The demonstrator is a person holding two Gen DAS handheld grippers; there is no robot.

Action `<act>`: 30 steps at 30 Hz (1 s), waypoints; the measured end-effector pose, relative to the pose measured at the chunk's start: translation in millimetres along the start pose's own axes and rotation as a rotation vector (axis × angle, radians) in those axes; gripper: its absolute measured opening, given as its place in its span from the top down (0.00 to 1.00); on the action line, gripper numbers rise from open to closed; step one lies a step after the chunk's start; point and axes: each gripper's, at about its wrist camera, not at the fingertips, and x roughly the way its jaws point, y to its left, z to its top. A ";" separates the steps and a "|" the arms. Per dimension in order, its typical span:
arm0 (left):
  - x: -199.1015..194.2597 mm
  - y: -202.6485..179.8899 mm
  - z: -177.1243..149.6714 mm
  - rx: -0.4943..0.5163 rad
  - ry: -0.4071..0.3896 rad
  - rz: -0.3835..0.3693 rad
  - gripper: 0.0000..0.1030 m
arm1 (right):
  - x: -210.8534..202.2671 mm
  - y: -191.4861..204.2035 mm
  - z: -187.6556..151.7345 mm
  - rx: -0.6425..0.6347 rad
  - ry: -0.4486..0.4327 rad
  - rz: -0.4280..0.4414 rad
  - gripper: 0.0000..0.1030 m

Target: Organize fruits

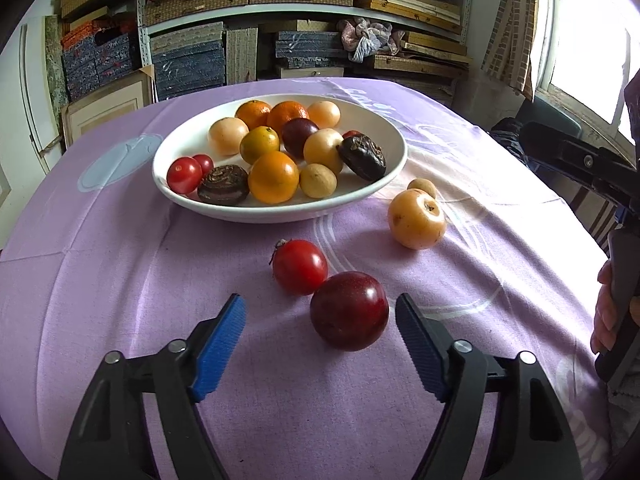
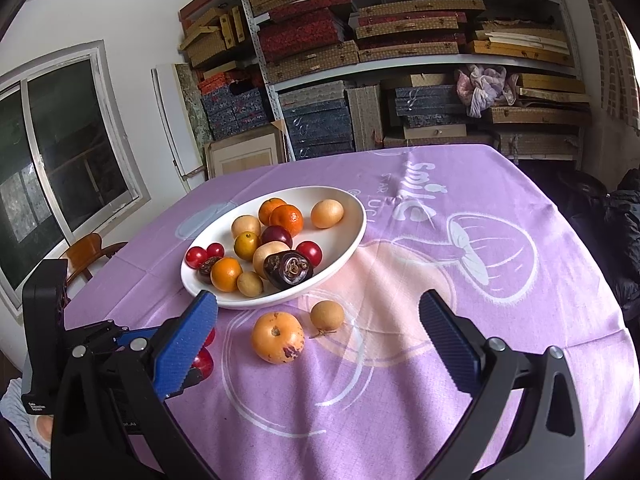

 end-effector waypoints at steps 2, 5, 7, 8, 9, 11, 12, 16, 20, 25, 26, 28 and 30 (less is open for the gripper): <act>2.0 -1.7 -0.9 0.008 0.010 -0.004 0.29 | 0.3 0.1 -0.1 0.000 0.002 -0.002 0.04; 0.7 -2.8 -1.3 0.014 0.005 -0.006 0.30 | -0.2 0.0 0.0 0.001 0.006 -0.001 0.04; 1.1 -1.4 -1.2 0.009 0.006 -0.010 0.35 | 0.8 0.2 -0.5 0.001 0.011 -0.002 0.04; 1.9 -0.3 -1.0 0.004 0.013 -0.023 0.40 | 1.2 0.2 -0.8 0.003 0.013 -0.001 0.04; 2.5 0.7 -1.2 -0.002 0.017 -0.028 0.41 | 1.5 0.0 -0.9 0.005 0.015 -0.002 0.04; 2.2 0.3 -1.1 -0.003 0.017 -0.028 0.43 | 2.4 -0.9 -0.8 0.008 0.017 -0.004 0.04; 1.5 -0.1 -1.1 -0.002 0.015 -0.031 0.48 | 2.7 -1.3 -1.0 0.010 0.018 -0.005 0.04; -0.8 -0.9 -1.8 0.012 0.010 -0.022 0.60 | 4.3 -6.5 -1.0 0.023 0.024 -0.015 0.04; -8.5 7.7 -5.3 -0.006 0.005 -0.013 0.60 | 6.9 -11.9 -1.1 0.040 0.034 -0.021 0.04; -27.3 24.3 -16.5 -0.037 -0.016 0.002 0.60 | 6.5 -14.0 -1.2 0.049 0.034 -0.021 0.04; -30.1 27.0 -18.9 -0.040 -0.018 0.006 0.60 | 6.6 -14.0 -1.2 0.048 0.035 -0.021 0.04; -35.1 31.5 -23.8 -0.041 -0.020 0.021 0.60 | 7.4 -13.3 -0.8 0.042 0.036 -0.020 0.04; -39.1 35.9 -28.1 -0.039 -0.021 0.036 0.60 | 8.8 -11.6 -1.4 0.036 0.043 -0.018 0.04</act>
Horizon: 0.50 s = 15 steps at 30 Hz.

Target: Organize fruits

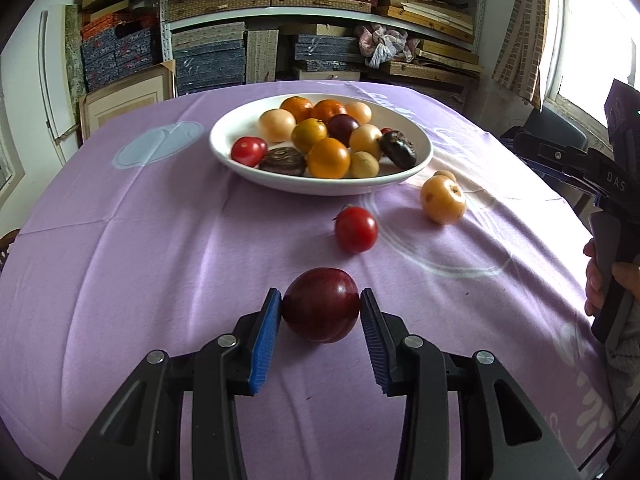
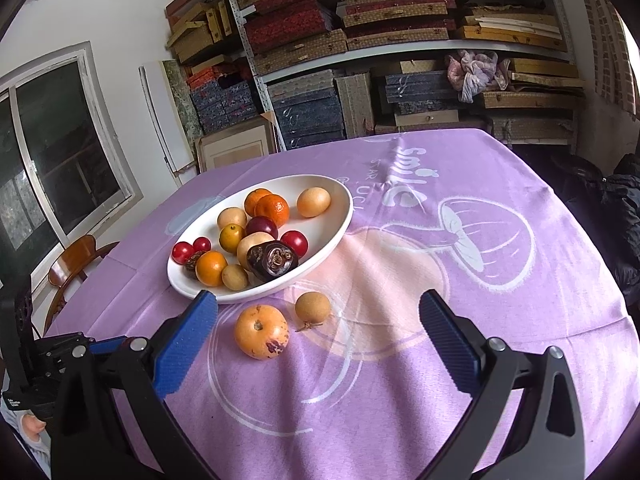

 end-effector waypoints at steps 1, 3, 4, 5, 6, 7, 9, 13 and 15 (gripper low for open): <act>-2.2 2.8 -1.7 0.006 0.000 0.012 0.60 | 1.1 1.1 -0.8 -0.003 0.006 0.004 0.04; -4.1 11.7 -2.5 0.015 -0.004 0.056 0.60 | 2.9 3.7 -2.0 -0.010 0.016 0.016 0.04; -3.8 17.9 -2.9 0.007 -0.007 0.078 0.60 | 3.7 6.2 -2.5 -0.018 0.021 0.023 0.04; -3.5 23.4 -2.4 -0.006 -0.009 0.092 0.60 | 4.4 10.0 -3.5 -0.031 0.028 0.040 0.04; -3.1 28.6 -1.9 -0.020 -0.013 0.104 0.60 | 4.9 16.4 -5.3 -0.055 0.038 0.068 0.04; -2.5 31.1 -1.8 -0.026 -0.018 0.115 0.60 | 6.0 24.2 -6.8 -0.086 0.045 0.087 0.04; -0.5 30.2 -1.9 -0.013 -0.014 0.123 0.60 | 10.7 43.8 -13.0 -0.181 0.066 0.060 0.04; -0.5 31.7 -2.5 -0.023 -0.006 0.095 0.60 | 26.7 69.1 -26.7 -0.281 0.143 0.055 0.24; 0.9 32.8 -2.4 -0.031 0.003 0.085 0.60 | 34.5 76.2 -30.7 -0.296 0.171 0.064 0.26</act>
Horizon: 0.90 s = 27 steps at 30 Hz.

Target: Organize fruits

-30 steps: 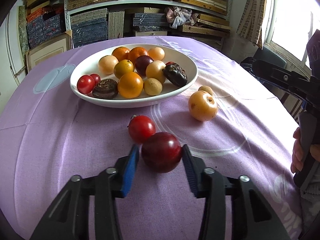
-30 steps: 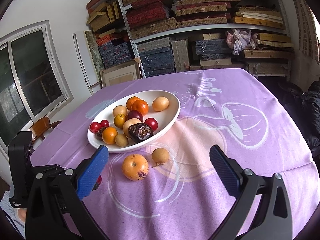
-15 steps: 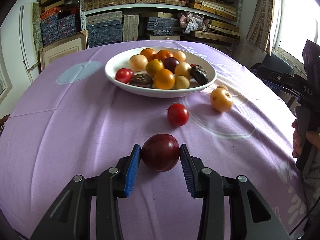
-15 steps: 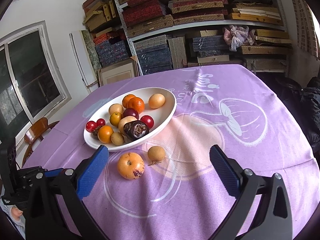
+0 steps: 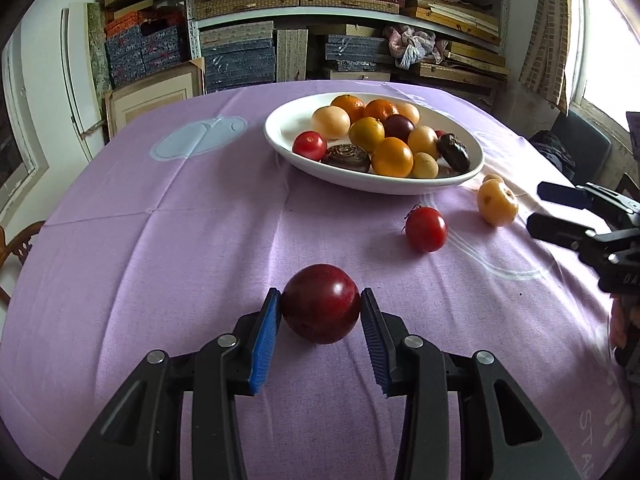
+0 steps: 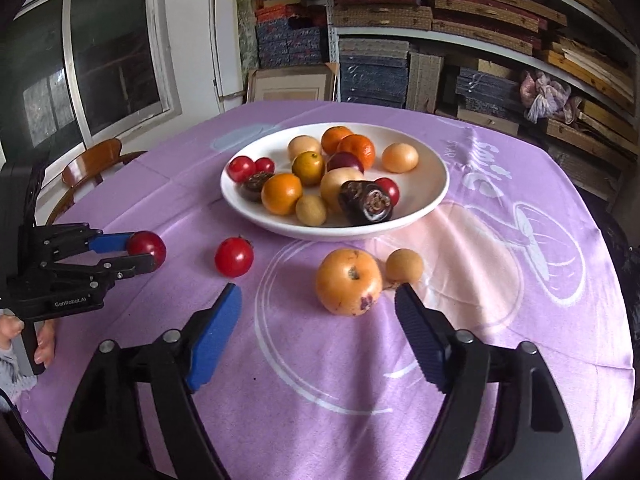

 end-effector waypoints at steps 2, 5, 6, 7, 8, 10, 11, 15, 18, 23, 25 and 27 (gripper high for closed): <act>0.7 -1.0 -0.4 -0.001 0.004 -0.004 0.60 | 10.3 3.6 2.0 -0.005 0.024 0.011 0.32; 0.9 -1.0 -0.6 -0.005 0.004 -0.008 0.60 | 20.3 4.0 4.3 0.000 0.038 -0.016 0.32; 1.0 -0.9 -0.9 -0.006 0.004 -0.010 0.60 | 21.8 2.6 5.7 0.004 0.039 -0.025 0.32; 0.9 -1.0 -1.0 -0.006 0.004 -0.012 0.60 | 24.6 0.0 7.9 0.014 0.044 -0.033 0.32; 1.1 -1.2 -1.0 -0.006 0.006 -0.015 0.60 | 27.3 -2.8 10.2 0.024 0.048 -0.037 0.32; 1.6 -1.7 -1.0 -0.006 0.008 -0.018 0.60 | 32.7 -9.4 14.9 0.038 0.055 -0.048 0.32; 1.8 -1.6 -0.9 -0.006 0.009 -0.020 0.60 | 36.0 -12.0 16.8 0.042 0.060 -0.056 0.33; 4.5 -0.5 -0.1 -0.012 0.021 -0.030 0.60 | 47.8 -24.4 18.8 0.085 0.095 -0.043 0.44; 5.8 -0.1 -0.4 -0.018 0.027 -0.034 0.60 | 52.0 -34.0 18.5 0.123 0.106 -0.009 0.52; 8.1 0.6 -0.3 -0.025 0.041 -0.043 0.60 | 59.4 -35.0 21.5 0.130 0.124 0.003 0.52; 9.6 1.6 -0.5 -0.031 0.050 -0.052 0.60 | 64.1 -36.5 23.6 0.137 0.135 0.004 0.56; 11.6 2.5 -0.5 -0.036 0.060 -0.062 0.60 | 66.5 -38.4 23.3 0.148 0.139 0.011 0.57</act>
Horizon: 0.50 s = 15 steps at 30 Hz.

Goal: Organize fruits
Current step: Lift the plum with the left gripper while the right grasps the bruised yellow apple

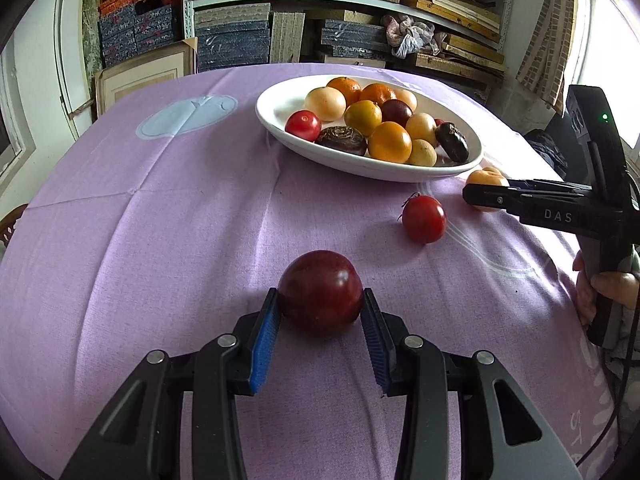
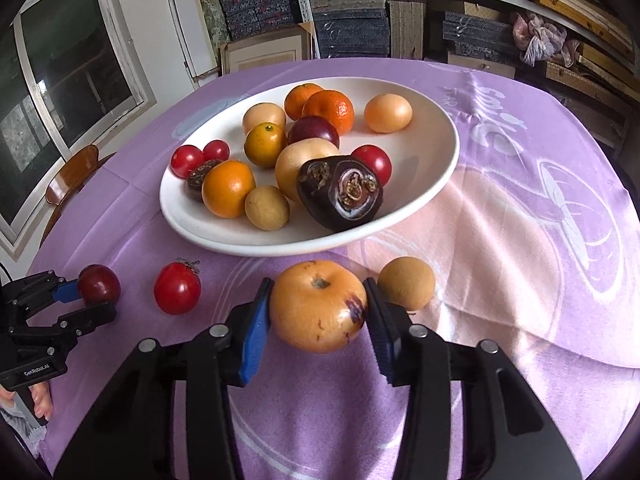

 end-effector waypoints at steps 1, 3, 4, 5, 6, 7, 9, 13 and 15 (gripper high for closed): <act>0.1 0.0 0.1 -0.002 -0.001 -0.002 0.60 | -0.3 -0.8 -0.5 0.004 -0.003 0.002 0.57; 0.4 0.6 0.3 -0.003 -0.001 -0.008 0.60 | -1.5 -1.6 -1.2 0.010 -0.006 0.007 0.58; 0.4 1.0 0.5 -0.005 -0.002 -0.011 0.60 | -2.0 -2.4 -2.3 0.016 -0.004 0.013 0.58; 0.5 1.5 0.8 -0.007 -0.002 -0.015 0.60 | -3.8 -3.1 -3.5 0.021 -0.010 0.013 0.58; 0.6 1.9 0.9 -0.009 -0.003 -0.018 0.60 | -7.1 -3.5 -5.6 0.026 -0.019 0.012 0.58; 0.5 2.4 1.1 -0.012 -0.003 -0.022 0.60 | -10.5 -2.7 -9.6 0.029 -0.022 0.014 0.58; -0.3 3.0 1.1 -0.017 -0.008 -0.021 0.60 | -19.9 1.2 -21.4 0.033 -0.027 0.022 0.58; -14.9 -3.2 0.8 0.015 -0.064 0.062 0.61 | -59.9 12.4 -48.4 0.029 -0.069 0.042 0.58; -32.4 -4.6 5.5 0.004 -0.089 0.030 0.71 | -89.4 14.4 -56.5 0.034 -0.101 0.052 0.58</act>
